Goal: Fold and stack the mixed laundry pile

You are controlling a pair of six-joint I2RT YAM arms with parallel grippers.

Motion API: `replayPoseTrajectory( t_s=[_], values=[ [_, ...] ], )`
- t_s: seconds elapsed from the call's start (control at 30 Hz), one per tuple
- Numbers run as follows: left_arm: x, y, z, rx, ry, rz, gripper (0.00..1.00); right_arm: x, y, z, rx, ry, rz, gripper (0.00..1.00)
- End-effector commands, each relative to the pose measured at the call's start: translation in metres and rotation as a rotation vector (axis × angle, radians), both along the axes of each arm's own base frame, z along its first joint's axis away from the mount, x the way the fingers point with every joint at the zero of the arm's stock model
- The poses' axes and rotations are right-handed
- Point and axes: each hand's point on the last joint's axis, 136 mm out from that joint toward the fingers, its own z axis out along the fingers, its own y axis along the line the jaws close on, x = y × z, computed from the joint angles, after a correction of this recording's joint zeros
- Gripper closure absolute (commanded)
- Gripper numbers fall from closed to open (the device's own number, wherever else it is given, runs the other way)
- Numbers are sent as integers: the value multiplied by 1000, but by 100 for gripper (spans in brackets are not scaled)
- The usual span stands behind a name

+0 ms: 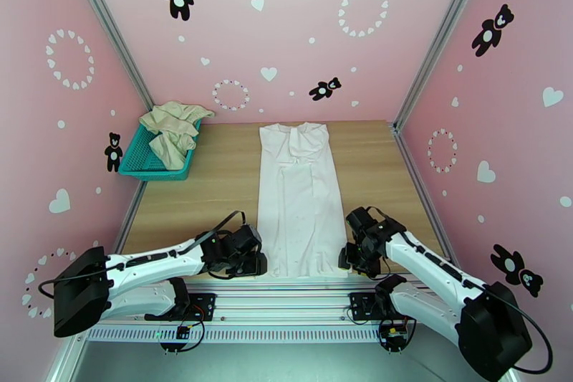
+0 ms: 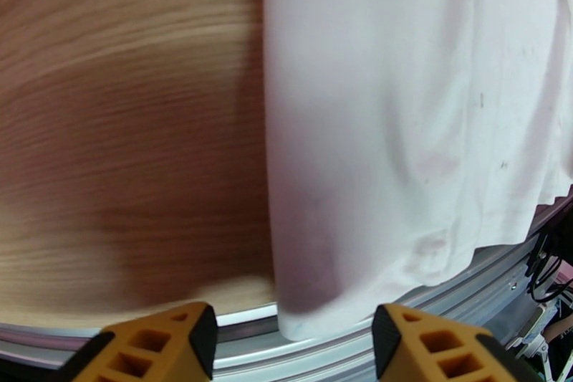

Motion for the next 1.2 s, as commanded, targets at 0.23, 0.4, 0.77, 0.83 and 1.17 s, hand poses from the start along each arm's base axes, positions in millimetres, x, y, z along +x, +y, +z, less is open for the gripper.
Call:
replayPoseTrajectory(
  t_s=[0.23, 0.4, 0.77, 0.83, 1.17],
  values=[
    [-7, -7, -11, -15, 44, 23, 47, -2, 19, -12, 102, 16, -19, 54],
    [1, -21, -3, -51, 11, 19, 64, 3, 23, -7, 115, -7, -16, 70],
    [36, -41, 57, -146, -201, 33, 100, 31, 17, 41, 58, -143, 11, 94],
    [49, -40, 72, -136, -249, 44, 100, 43, 17, 56, 40, -185, 21, 97],
    [159, -42, 151, -175, -451, 133, 100, 157, 29, 142, 52, -426, 38, 100]
  ],
)
